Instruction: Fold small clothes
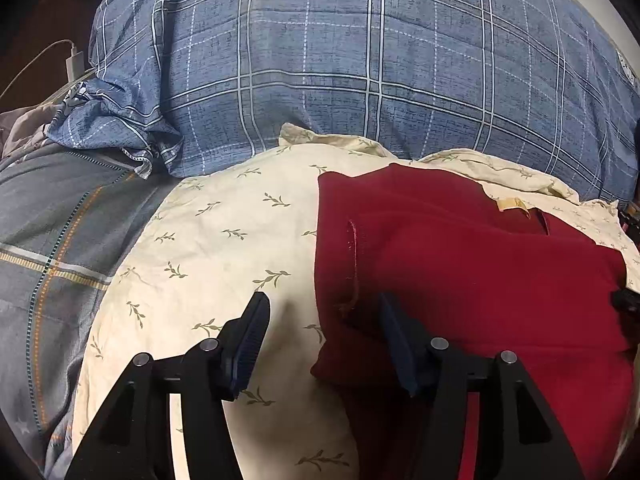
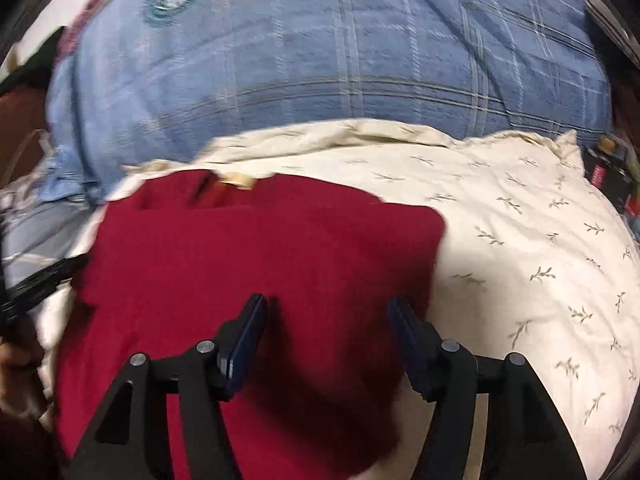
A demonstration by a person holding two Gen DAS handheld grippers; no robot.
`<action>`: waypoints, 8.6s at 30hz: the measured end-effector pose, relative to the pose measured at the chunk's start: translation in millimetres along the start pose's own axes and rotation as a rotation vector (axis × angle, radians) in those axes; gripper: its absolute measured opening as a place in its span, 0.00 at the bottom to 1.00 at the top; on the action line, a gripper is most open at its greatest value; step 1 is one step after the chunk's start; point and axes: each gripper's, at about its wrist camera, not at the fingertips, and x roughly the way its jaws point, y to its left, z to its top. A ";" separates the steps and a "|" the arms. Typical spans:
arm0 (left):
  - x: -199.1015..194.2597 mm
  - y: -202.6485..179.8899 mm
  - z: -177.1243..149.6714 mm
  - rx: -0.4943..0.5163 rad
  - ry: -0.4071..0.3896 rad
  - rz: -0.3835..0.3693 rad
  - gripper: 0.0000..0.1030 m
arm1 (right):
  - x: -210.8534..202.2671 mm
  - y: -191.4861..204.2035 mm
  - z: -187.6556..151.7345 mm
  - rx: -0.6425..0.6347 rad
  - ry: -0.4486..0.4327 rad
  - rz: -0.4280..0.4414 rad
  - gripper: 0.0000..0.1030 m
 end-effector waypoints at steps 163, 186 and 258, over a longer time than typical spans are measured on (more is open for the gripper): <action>-148.6 -6.2 -0.6 -0.065 -0.049 -0.500 0.06 | -129.3 -15.6 -42.4 0.116 -0.144 0.659 0.09; 75.4 -51.1 108.9 -0.147 0.094 -0.399 0.74 | -26.8 -79.2 24.4 0.365 -0.111 0.494 0.47; 42.8 45.9 -12.4 0.195 0.216 -0.555 0.07 | 46.4 208.4 59.7 -0.112 0.089 0.504 0.65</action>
